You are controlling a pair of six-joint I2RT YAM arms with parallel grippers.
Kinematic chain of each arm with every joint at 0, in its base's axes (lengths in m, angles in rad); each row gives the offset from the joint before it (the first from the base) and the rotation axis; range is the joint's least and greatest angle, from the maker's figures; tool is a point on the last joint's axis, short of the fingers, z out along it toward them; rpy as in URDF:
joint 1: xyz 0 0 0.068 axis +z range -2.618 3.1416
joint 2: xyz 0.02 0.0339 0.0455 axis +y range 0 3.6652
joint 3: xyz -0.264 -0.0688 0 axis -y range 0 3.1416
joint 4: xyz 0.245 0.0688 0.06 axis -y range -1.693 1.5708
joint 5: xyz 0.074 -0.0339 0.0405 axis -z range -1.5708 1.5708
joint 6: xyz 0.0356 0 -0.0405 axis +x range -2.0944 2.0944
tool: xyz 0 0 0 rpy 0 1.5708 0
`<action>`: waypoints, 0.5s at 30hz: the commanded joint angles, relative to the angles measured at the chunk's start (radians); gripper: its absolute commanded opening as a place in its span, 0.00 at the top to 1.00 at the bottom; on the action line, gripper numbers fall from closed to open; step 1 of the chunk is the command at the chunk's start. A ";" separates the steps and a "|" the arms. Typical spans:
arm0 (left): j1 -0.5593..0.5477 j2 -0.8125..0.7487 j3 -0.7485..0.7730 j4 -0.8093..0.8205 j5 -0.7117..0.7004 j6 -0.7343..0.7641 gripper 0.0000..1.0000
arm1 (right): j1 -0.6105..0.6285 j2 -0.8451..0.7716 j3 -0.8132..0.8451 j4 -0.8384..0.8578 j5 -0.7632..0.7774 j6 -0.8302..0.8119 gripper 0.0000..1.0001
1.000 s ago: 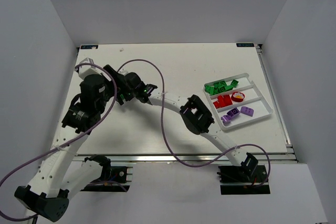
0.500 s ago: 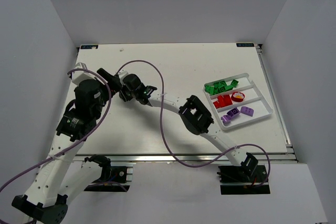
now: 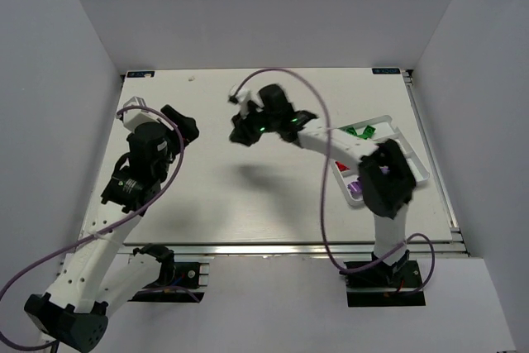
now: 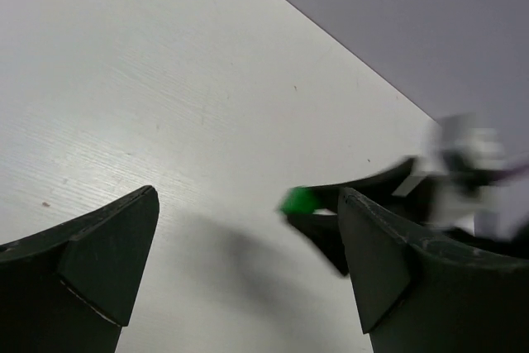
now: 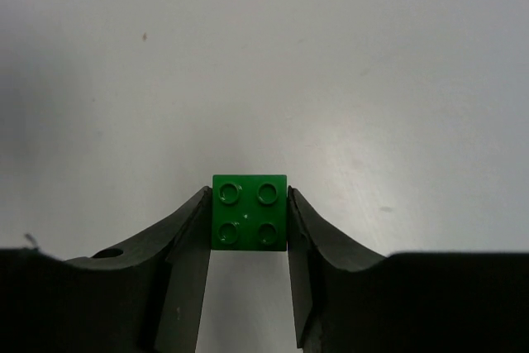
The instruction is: Sort the legos into containers by color
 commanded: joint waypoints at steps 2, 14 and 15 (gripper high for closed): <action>0.006 0.029 -0.079 0.135 0.088 -0.019 0.02 | -0.199 -0.301 -0.139 -0.086 -0.184 -0.159 1.00; 0.007 0.296 -0.131 0.400 0.324 -0.034 0.02 | -0.814 -0.564 -0.454 -0.252 0.049 -0.264 1.00; 0.007 0.312 -0.124 0.411 0.334 -0.029 0.02 | -0.850 -0.552 -0.450 -0.252 0.055 -0.262 1.00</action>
